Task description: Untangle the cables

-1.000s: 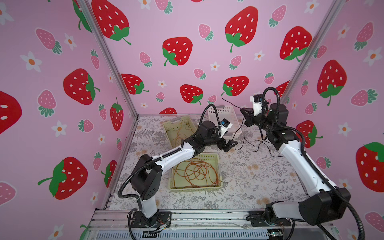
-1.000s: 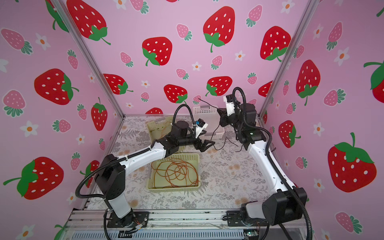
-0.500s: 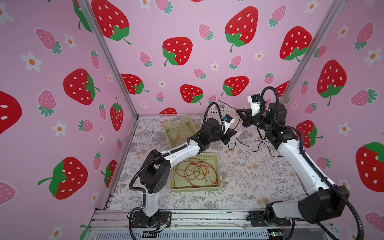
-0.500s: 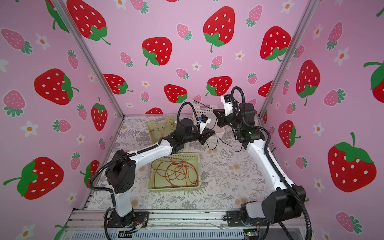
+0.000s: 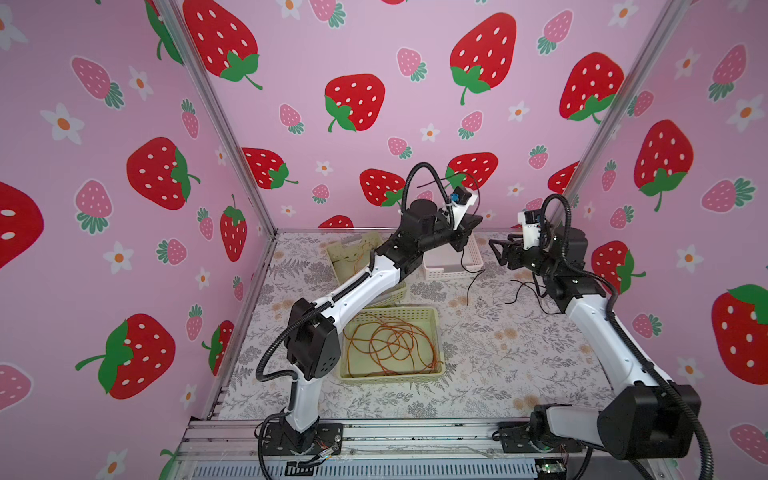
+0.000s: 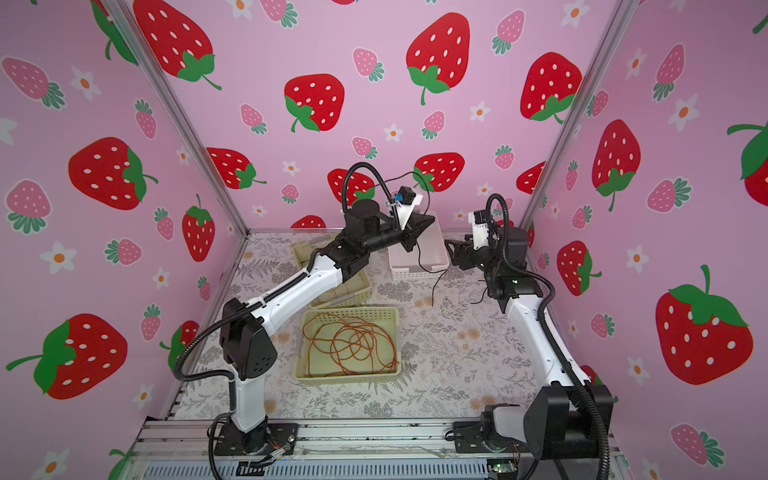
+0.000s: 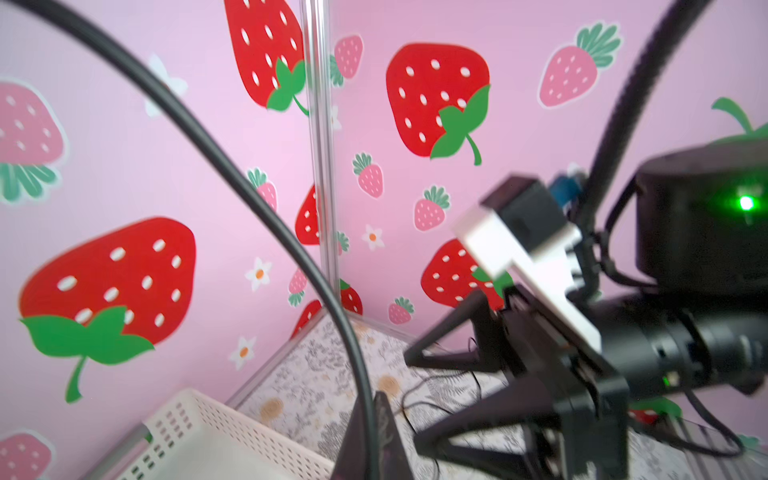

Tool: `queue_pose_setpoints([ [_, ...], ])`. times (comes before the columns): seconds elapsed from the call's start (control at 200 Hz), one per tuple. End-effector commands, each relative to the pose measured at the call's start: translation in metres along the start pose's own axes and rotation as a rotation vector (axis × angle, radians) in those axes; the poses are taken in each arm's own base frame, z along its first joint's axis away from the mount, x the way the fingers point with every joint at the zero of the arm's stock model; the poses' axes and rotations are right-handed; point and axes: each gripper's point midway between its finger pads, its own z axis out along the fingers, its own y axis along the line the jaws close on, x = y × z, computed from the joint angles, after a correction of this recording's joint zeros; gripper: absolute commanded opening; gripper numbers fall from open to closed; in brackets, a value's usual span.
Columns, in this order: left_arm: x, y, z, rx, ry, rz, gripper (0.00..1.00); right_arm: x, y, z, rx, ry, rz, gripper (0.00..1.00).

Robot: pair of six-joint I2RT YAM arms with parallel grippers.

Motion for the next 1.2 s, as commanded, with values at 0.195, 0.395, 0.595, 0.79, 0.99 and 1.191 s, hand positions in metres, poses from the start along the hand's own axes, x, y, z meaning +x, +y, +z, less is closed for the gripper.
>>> queue_pose_setpoints([
  [0.195,-0.030,0.073,0.019,-0.139,-0.103,0.095,0.00,0.059,-0.080,-0.023,0.398,0.104,0.127,0.71],
  [0.395,-0.065,0.093,0.017,-0.201,-0.246,0.150,0.00,0.158,-0.144,-0.033,0.586,0.302,0.383,0.71],
  [0.595,-0.092,0.104,0.001,-0.239,-0.295,0.200,0.00,0.158,-0.102,-0.006,0.302,0.224,0.350,0.68],
  [0.79,-0.112,0.111,-0.011,-0.275,-0.346,0.233,0.00,0.118,-0.042,0.030,0.065,0.186,0.125,0.69],
  [0.99,-0.092,0.119,0.000,-0.283,-0.346,0.242,0.00,0.092,-0.024,0.057,0.063,0.142,0.062,0.69],
  [1.191,-0.008,0.137,0.031,-0.278,-0.225,0.159,0.00,0.102,-0.055,0.044,0.251,0.166,0.145,0.69],
])
